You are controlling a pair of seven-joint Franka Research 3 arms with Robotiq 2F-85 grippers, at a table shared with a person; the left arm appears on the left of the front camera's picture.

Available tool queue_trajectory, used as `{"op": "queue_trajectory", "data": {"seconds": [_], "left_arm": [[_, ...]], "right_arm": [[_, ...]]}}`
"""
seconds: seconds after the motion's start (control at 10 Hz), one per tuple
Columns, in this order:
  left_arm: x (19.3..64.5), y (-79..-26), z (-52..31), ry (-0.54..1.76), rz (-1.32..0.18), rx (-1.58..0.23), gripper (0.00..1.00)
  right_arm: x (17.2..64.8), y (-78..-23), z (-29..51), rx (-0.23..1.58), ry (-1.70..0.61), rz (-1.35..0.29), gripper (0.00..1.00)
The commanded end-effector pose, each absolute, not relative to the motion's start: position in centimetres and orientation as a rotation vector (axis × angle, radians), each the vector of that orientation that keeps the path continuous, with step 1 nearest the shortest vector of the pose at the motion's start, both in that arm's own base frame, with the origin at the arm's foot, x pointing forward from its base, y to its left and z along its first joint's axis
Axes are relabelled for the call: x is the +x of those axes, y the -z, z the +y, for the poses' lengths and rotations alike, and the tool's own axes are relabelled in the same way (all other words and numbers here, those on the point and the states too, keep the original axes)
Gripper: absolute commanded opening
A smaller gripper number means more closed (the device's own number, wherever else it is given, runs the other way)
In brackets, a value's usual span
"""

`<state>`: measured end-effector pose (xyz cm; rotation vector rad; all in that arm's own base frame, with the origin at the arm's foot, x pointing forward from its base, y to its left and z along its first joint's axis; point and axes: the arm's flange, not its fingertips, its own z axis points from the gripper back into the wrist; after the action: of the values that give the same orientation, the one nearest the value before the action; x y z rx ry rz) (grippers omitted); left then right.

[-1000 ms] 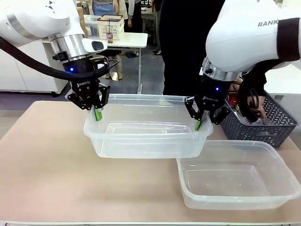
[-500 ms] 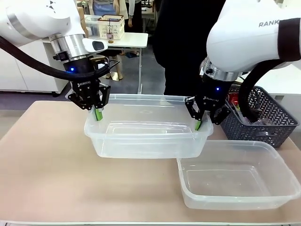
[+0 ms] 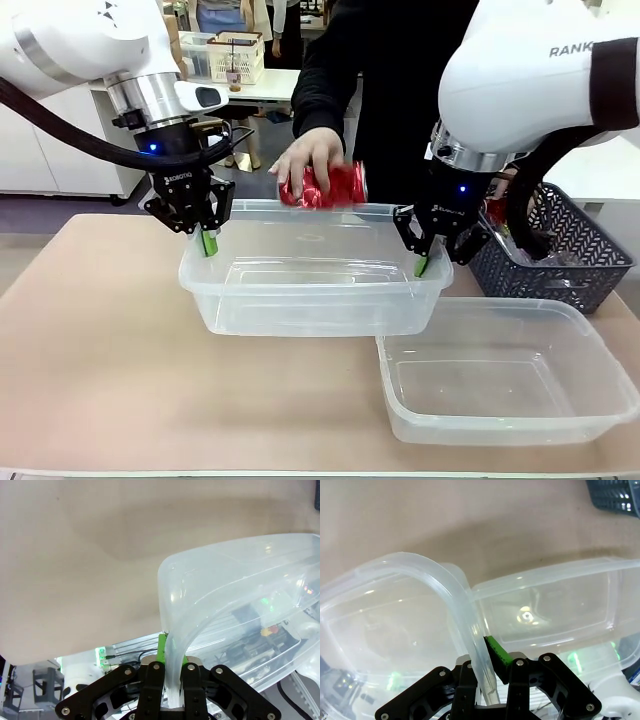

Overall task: Sort the waste into each basket.
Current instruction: Offer the picked Organizing box to the human.

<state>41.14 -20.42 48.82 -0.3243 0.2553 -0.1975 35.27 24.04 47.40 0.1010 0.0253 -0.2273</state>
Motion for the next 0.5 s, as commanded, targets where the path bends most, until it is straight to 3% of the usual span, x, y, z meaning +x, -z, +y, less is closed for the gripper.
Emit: {"op": "queue_trajectory", "data": {"seconds": [0.0,0.4], "left_arm": [[40.79,-49.14,-20.54,0.213,0.261,-0.333,0.05],[40.79,-49.14,-20.54,0.213,0.261,-0.333,0.05]], "right_arm": [[35.46,-47.50,23.72,0.107,0.238,0.018,0.06],[35.46,-47.50,23.72,0.107,0.238,0.018,0.06]]}}
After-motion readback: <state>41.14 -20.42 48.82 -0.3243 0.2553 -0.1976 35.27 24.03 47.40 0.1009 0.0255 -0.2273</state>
